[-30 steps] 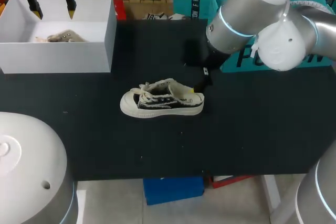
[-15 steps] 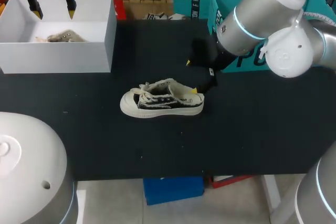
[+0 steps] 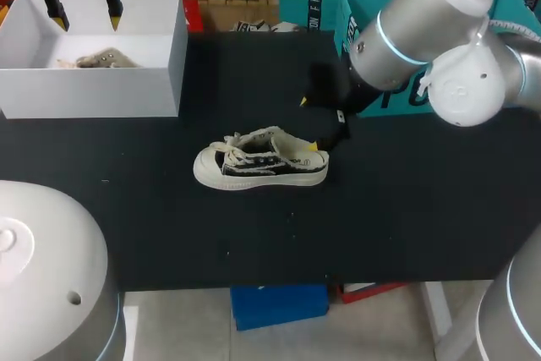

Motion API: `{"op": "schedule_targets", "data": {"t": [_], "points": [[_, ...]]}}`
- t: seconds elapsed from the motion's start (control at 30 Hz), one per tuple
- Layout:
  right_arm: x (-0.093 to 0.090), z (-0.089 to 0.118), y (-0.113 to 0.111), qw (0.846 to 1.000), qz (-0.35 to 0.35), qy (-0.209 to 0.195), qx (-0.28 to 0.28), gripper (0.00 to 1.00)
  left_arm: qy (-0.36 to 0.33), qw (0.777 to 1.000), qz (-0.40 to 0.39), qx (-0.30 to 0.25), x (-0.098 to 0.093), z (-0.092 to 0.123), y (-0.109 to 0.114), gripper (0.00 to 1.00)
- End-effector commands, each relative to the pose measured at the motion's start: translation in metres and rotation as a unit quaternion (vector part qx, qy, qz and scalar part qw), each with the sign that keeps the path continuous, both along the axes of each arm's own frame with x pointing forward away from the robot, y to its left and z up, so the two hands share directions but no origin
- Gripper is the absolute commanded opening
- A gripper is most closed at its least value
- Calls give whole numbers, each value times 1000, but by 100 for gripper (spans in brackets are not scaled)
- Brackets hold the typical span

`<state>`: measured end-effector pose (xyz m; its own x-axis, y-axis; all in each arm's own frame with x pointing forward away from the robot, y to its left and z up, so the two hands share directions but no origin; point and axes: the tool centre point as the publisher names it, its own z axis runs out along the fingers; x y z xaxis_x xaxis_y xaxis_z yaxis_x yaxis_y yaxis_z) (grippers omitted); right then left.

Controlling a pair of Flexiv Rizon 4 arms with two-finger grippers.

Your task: Take the shoe out of the shoebox, open the shoe tongue, remove and reinsert the insole, then place the shoe into the shoebox

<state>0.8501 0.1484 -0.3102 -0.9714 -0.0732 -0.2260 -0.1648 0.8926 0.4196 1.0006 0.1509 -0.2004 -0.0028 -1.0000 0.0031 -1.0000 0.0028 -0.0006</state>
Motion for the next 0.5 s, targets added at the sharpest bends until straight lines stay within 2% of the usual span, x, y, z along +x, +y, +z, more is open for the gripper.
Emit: {"op": "schedule_targets", "data": {"t": [0.03, 0.33, 0.5], "points": [[-17, -7, -14, 999, -10, 0, 50, 100, 1, 1000, 1, 1, 0, 0, 0, 100], [-25, -9, -20, 995, 9, 10, 102, 100, 1, 1000, 1, 1, 0, 0, 0, 100], [-19, -22, -22, 992, 10, 23, 120, 100, 1, 1000, 1, 1, 0, 0, 0, 100]]}}
